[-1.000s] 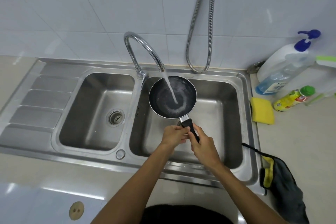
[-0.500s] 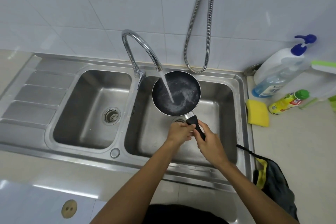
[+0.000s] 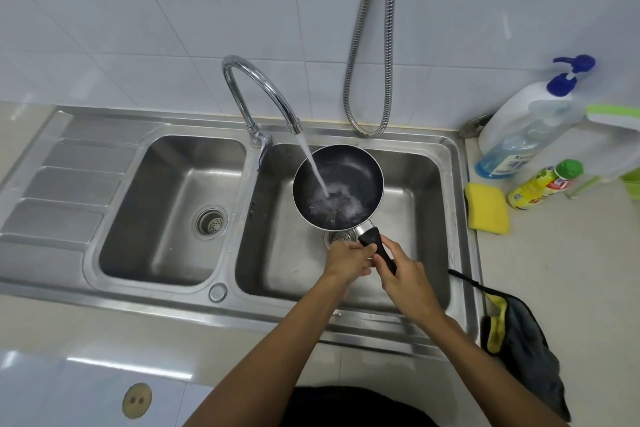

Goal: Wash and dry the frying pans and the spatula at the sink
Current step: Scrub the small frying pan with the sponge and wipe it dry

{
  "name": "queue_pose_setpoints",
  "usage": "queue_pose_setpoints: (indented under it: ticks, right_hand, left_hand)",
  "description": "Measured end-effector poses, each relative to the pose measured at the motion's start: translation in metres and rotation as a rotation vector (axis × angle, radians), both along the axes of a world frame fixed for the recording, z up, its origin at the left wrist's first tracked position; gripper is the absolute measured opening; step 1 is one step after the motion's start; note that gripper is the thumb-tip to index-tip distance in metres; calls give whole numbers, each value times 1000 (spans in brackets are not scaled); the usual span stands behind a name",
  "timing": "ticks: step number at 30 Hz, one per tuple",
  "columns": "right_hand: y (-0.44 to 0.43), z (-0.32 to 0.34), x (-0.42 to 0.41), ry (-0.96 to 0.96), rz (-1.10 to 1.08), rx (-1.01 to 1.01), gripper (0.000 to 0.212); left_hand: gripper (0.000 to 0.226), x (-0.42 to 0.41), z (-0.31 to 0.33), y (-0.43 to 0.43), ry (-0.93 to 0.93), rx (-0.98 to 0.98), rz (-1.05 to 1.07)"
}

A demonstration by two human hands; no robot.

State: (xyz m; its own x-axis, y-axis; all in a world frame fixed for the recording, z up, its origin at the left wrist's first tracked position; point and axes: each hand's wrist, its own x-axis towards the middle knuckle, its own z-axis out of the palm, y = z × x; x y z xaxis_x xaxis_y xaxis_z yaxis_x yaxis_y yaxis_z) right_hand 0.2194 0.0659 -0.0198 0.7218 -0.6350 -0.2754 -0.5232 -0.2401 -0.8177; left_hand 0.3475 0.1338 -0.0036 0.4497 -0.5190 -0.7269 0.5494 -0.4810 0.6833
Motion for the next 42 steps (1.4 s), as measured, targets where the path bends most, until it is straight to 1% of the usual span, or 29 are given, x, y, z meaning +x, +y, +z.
queue_pose_setpoints:
  ticks: [5, 9, 16, 20, 24, 26, 28, 30, 33, 35, 38, 41, 42]
  right_hand:
    - [12, -6, 14, -22, 8, 18, 43]
    - [21, -11, 11, -4, 16, 27, 42]
    - [13, -15, -7, 2, -20, 25, 43]
    - [11, -13, 1, 0, -29, 42, 41]
    - [10, -16, 8, 37, 4, 95, 39]
    - [8, -16, 7, 40, 20, 120, 40]
    - [5, -18, 3, 63, 25, 104, 42]
    - [3, -22, 0, 116, 30, 35, 47]
    - [-1, -22, -5, 214, 52, -151, 55]
    - [-7, -17, -7, 276, 61, -284, 60]
    - [-15, -10, -8, 370, 78, -479, 68]
    - [-19, 5, -7, 422, 119, -633, 79]
    - [-21, 9, -8, 438, 126, -675, 82]
  left_hand:
    - [10, 13, 1, 14, -31, 16, 25]
    - [9, 10, -5, 24, -31, 39, 42]
    - [10, -6, -11, 13, 10, 45, 14]
    - [10, 0, -11, 11, 0, 53, 8]
    - [10, 8, -15, 16, -17, 76, 1]
    - [8, 9, -17, 18, 10, 70, -15]
    - [8, 6, -19, 20, 43, 48, -55]
    - [15, 7, -22, 23, 14, 60, -119]
    - [25, 32, -29, 33, -183, 218, -228]
    - [30, 64, -29, 44, -305, 328, -245]
    - [36, 122, -24, 48, -438, 402, -98]
    - [43, 179, -16, 40, -440, 355, 42]
    - [41, 193, -13, 36, -418, 333, 88]
